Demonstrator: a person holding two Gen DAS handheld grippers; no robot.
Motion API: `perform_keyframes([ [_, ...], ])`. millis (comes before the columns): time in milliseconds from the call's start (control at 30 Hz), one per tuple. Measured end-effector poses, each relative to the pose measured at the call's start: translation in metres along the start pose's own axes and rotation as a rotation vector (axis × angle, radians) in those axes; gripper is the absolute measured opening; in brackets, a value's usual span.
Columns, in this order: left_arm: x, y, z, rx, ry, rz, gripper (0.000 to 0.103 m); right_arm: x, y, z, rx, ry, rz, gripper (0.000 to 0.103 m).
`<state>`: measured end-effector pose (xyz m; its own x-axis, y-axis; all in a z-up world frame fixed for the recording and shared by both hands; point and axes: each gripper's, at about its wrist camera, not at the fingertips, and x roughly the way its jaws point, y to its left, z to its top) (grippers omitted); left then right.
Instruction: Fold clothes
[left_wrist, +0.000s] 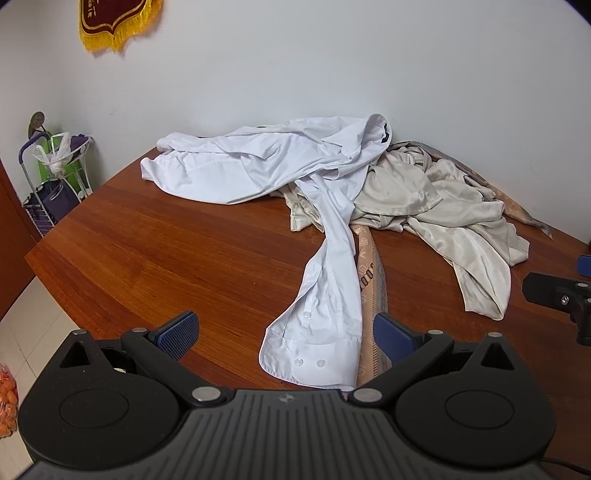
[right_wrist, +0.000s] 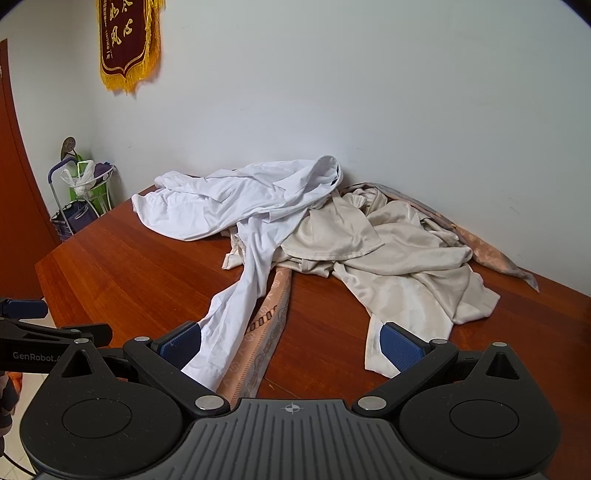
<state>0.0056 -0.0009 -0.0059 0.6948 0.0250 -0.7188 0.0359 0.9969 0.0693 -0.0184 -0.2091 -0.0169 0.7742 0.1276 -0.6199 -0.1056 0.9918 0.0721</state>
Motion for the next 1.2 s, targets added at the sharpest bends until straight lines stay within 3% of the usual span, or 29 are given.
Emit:
perform_keyframes([
  [533, -0.002, 0.002, -0.003, 0.010, 0.015, -0.004, 0.103, -0.002, 0.003, -0.003, 0.013, 0.008, -0.011, 0.103],
  [867, -0.002, 0.012, -0.007, -0.036, 0.001, 0.073, 0.103, 0.002, -0.012, 0.008, -0.004, 0.023, 0.003, 0.103],
  [1200, -0.002, 0.033, 0.012, -0.064, -0.043, 0.120, 0.103, 0.064, -0.007, 0.049, 0.001, 0.012, -0.008, 0.103],
])
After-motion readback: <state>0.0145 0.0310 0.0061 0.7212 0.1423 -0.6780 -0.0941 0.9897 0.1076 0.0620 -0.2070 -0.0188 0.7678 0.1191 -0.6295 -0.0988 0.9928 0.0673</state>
